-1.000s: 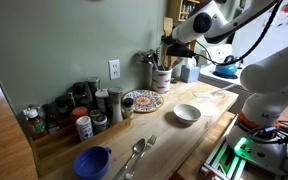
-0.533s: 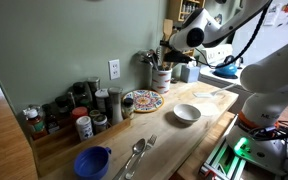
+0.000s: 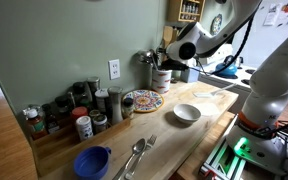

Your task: Pick up the wooden spoons one by one from the table and put them in the utensil holder

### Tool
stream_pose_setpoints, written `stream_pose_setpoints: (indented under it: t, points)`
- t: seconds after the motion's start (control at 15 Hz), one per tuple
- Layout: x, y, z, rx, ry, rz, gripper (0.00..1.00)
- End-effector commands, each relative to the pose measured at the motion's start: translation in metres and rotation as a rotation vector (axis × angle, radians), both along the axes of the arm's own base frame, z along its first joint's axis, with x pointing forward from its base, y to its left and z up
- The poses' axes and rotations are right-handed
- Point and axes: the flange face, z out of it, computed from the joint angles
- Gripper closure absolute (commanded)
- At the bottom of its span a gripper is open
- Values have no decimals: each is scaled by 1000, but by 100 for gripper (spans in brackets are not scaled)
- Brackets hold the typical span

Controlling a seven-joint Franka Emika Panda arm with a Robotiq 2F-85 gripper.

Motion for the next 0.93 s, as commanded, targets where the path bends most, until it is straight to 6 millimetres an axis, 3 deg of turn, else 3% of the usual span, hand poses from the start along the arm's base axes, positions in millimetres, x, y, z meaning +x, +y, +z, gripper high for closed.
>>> stream_pose_setpoints:
  t: [0.0,0.87]
  points:
    - [3,6,-21,31,38,27,94]
    - [-15,15,-61,226,356,163,94]
